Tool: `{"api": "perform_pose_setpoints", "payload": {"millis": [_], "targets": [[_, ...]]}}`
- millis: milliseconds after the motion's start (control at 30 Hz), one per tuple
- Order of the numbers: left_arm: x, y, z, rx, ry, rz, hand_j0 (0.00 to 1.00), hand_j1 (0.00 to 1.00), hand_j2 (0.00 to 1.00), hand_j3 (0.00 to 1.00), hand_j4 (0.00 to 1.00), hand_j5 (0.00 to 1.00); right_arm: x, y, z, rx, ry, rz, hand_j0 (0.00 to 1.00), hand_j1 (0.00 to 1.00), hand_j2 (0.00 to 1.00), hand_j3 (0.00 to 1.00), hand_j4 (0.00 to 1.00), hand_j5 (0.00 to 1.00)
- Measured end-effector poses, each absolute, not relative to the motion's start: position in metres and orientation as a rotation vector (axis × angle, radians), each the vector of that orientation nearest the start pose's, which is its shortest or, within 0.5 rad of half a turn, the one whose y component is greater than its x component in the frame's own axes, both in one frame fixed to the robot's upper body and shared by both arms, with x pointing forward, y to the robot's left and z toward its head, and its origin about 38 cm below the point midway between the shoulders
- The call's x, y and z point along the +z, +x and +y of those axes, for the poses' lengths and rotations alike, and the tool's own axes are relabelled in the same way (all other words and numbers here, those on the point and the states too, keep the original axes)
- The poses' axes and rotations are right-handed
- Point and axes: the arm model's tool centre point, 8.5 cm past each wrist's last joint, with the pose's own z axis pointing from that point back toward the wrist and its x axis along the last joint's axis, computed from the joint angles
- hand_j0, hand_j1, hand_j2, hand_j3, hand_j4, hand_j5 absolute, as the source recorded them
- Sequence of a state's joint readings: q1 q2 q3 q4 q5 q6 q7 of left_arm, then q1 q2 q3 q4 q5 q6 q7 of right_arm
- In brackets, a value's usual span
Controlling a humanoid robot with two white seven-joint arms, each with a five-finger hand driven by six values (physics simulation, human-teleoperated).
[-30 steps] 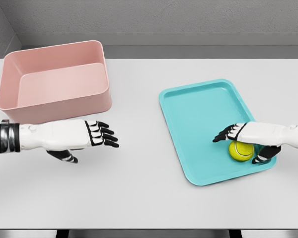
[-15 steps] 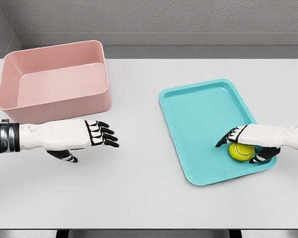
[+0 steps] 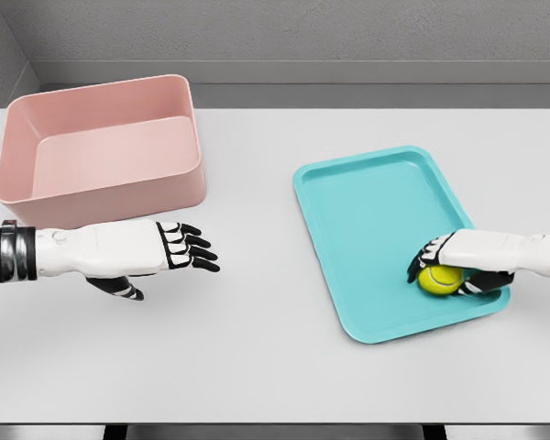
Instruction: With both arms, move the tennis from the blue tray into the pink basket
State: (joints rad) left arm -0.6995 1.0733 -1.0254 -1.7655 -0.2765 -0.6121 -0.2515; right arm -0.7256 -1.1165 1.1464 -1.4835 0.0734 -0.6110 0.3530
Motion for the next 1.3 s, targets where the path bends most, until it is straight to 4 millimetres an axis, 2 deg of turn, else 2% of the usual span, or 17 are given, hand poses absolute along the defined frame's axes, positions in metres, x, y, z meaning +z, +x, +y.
{"api": "perform_pose_setpoints", "payload": {"millis": [300, 633, 867, 1300], "targets": [[0.201, 0.346, 0.265, 2.914, -0.108, 2.031, 1.00, 1.00, 1.00, 1.00, 1.00, 1.00, 0.173, 0.380, -0.350, 2.015, -0.093, -1.278, 0.57, 0.57, 0.57, 0.57, 0.57, 0.57], [0.201, 0.346, 0.265, 2.913, -0.107, 2.031, 1.00, 1.00, 1.00, 1.00, 1.00, 1.00, 0.191, 0.385, -0.332, 2.044, -0.099, -1.349, 0.56, 0.56, 0.56, 0.56, 0.56, 0.56], [0.203, 0.347, 0.265, 2.908, -0.118, 2.030, 1.00, 1.00, 1.00, 1.00, 1.00, 1.00, 0.209, 0.385, -0.304, 2.094, -0.077, -1.434, 0.54, 0.54, 0.54, 0.54, 0.54, 0.54], [0.203, 0.347, 0.265, 2.909, -0.118, 2.030, 1.00, 1.00, 1.00, 1.00, 1.00, 1.00, 0.215, 0.386, -0.228, 2.176, 0.070, -1.587, 0.54, 0.54, 0.54, 0.54, 0.54, 0.54]]}}
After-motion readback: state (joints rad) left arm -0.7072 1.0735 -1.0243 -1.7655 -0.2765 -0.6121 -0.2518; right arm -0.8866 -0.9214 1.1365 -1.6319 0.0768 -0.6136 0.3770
